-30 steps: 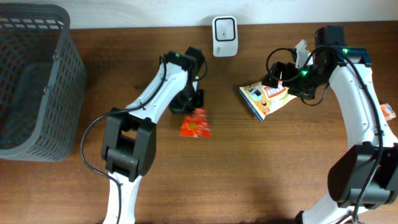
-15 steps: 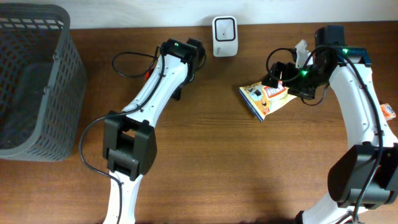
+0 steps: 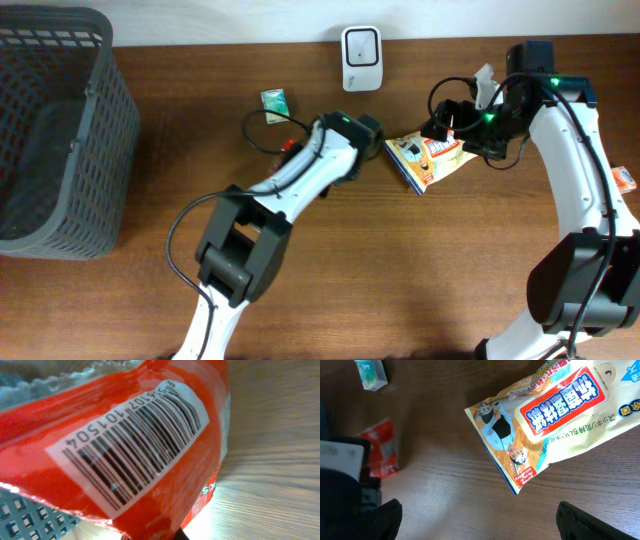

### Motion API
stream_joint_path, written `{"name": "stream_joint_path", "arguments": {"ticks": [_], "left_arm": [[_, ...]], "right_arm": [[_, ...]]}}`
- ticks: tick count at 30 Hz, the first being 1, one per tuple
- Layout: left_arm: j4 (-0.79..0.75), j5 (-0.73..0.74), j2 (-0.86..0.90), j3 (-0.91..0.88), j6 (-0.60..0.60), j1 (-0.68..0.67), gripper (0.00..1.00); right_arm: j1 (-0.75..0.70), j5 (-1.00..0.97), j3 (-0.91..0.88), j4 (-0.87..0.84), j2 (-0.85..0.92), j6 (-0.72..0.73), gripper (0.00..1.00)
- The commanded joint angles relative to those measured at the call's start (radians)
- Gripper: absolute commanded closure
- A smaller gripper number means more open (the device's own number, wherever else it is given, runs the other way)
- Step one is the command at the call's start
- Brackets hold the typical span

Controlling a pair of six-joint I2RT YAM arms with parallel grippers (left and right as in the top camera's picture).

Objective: Scan the item barcode

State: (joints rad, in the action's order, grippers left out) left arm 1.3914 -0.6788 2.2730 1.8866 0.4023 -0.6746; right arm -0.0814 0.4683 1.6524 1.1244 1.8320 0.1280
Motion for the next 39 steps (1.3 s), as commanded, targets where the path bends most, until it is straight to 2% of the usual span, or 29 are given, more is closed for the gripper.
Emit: {"name": "stream_joint_path", "arguments": {"ticks": [1,3,11,14,15,18,21,22,27,28,29,30,35,38,39], "left_arm": [[-0.029,0.082,0.007,-0.004,0.039,-0.056,0.97],[-0.042,0.145,0.007,-0.004,0.039,-0.079,0.93],[-0.051,0.435,0.006,-0.004,0.038,-0.134,0.96],[-0.041,0.482,0.006,0.008,0.039,-0.135,0.96],[-0.021,0.502,0.006,0.036,0.039,-0.132,0.91],[0.057,0.564,0.006,0.156,0.036,-0.114,0.87],[0.165,0.637,0.006,0.348,-0.027,-0.088,0.58],[0.188,0.646,0.006,0.388,-0.04,-0.082,0.52],[0.296,0.645,0.006,0.608,-0.053,-0.021,0.49],[0.297,0.647,0.006,0.644,-0.063,0.003,0.4],[0.297,0.645,0.003,0.67,-0.063,0.032,0.07],[0.297,0.645,0.003,0.684,-0.063,0.056,0.01],[0.297,0.609,0.003,0.678,-0.055,0.214,0.01],[0.297,0.51,0.003,0.658,0.001,0.312,0.01],[0.294,0.497,0.003,0.646,0.018,0.341,0.01]], "right_arm": [[0.003,-0.01,-0.002,0.0,0.007,-0.009,0.02],[0.003,-0.01,-0.002,0.0,0.007,-0.008,0.02],[0.003,-0.01,-0.002,0.0,0.008,-0.008,0.02],[0.003,-0.01,-0.002,0.0,0.008,-0.008,0.02],[0.003,-0.01,-0.002,0.0,0.007,-0.008,0.01],[0.003,-0.009,-0.002,-0.001,0.007,-0.008,0.02],[0.003,-0.009,-0.002,-0.002,0.007,-0.008,0.02],[0.003,-0.008,-0.002,-0.002,0.007,-0.008,0.02],[0.003,0.005,-0.002,0.039,0.007,-0.008,0.02],[0.004,0.033,-0.002,0.051,0.007,-0.008,0.02],[0.007,0.066,-0.005,0.059,0.007,-0.009,0.02],[0.012,0.089,-0.007,0.068,0.007,-0.009,0.02],[0.105,0.085,-0.056,0.089,0.008,-0.02,0.02],[0.196,0.07,-0.135,0.016,0.008,-0.009,0.02],[0.227,0.064,-0.171,-0.027,0.007,0.05,0.02]]}}
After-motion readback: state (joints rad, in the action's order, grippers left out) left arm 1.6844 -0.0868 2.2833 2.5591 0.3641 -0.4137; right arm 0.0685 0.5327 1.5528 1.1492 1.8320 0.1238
